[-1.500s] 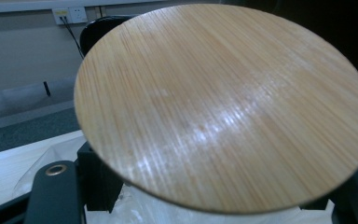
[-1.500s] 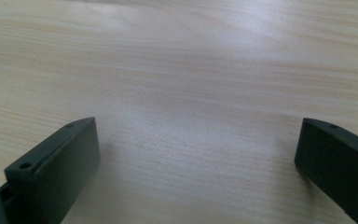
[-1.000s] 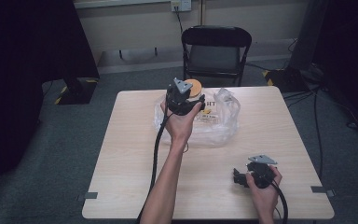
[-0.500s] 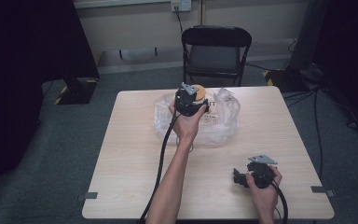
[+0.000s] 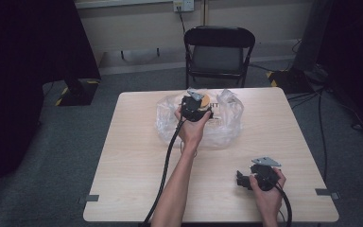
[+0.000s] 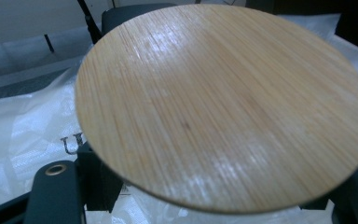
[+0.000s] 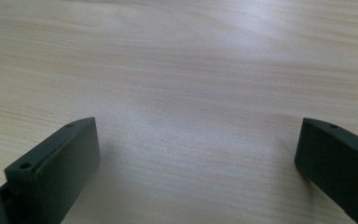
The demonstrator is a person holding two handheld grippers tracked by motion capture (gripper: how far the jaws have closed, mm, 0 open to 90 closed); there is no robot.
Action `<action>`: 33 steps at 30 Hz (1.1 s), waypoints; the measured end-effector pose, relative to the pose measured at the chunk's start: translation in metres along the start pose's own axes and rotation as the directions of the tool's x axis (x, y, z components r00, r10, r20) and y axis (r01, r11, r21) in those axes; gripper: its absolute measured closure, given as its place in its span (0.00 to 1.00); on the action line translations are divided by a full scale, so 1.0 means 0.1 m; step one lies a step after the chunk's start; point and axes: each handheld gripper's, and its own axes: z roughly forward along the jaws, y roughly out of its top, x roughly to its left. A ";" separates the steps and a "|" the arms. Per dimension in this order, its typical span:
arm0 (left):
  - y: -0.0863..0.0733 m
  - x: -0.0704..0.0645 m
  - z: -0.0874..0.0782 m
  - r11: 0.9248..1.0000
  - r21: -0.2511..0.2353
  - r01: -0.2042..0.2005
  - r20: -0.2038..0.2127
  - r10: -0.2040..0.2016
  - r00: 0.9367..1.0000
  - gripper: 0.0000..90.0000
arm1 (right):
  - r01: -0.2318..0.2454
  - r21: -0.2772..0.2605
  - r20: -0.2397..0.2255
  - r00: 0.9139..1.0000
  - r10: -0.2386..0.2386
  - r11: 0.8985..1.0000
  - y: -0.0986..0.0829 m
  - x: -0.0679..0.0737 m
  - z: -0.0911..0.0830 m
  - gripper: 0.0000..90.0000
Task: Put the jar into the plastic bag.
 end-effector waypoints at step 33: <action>-0.15 0.03 0.09 0.999 0.030 0.017 0.002 -0.017 1.000 0.29 | -0.001 0.000 0.000 1.000 0.001 1.000 0.00 0.00 0.00 0.00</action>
